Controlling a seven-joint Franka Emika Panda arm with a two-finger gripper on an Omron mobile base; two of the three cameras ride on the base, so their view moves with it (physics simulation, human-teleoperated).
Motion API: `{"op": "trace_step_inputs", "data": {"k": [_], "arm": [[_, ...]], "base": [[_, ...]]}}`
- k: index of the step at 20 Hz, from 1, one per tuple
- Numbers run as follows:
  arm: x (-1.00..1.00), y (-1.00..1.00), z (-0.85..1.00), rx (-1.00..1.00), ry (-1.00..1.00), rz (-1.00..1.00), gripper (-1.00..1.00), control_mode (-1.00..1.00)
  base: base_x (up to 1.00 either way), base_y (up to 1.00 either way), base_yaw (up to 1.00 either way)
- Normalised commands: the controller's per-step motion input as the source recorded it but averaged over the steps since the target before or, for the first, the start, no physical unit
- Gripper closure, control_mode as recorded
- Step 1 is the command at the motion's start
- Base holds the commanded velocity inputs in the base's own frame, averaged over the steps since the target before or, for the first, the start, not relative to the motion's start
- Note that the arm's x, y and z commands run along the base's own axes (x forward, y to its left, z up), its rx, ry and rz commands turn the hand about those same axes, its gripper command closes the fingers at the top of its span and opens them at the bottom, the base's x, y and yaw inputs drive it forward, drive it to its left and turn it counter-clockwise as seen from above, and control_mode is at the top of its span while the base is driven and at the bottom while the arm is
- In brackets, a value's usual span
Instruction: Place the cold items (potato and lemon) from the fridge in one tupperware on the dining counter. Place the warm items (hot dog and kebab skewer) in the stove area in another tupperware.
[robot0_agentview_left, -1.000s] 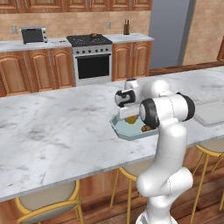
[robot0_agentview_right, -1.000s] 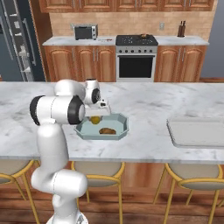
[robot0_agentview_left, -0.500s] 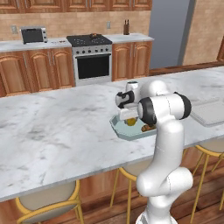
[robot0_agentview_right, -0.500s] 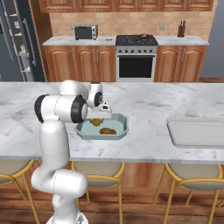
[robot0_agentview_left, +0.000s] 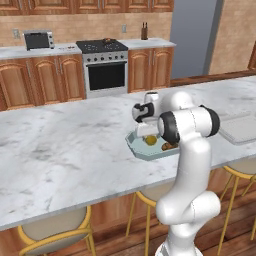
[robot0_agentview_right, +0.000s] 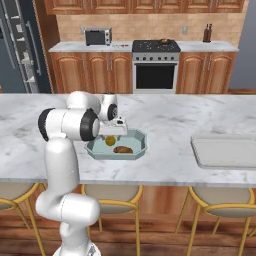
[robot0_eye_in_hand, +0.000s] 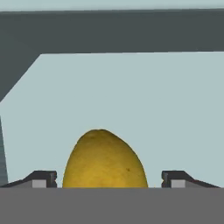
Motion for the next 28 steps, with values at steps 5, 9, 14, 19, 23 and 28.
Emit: {"op": "trace_step_inputs", "data": {"k": [5, 9, 14, 19, 23, 28], "arm": [[-0.24, 0.05, 0.50, -0.02, 0.05, -0.06, -1.00, -1.00], [-0.46, 0.16, 0.55, -0.10, 0.00, -0.07, -1.00, -1.00], [-0.93, 0.00, 0.88, 0.03, 0.07, -0.13, -1.00, -1.00], [-1.00, 0.00, 0.69, 0.12, 0.12, -0.16, -1.00, -1.00], [-1.00, -0.01, 0.45, 0.05, 0.06, -0.12, -1.00, -1.00], [-1.00, 0.03, 0.09, -0.02, -0.16, -0.05, -1.00, -1.00]], "base": [[0.00, 0.00, 0.00], [0.00, 0.00, 0.00], [0.00, 0.00, 0.00], [0.00, 0.00, 0.00], [0.00, 0.00, 0.00], [0.00, 0.00, 0.00]]}}
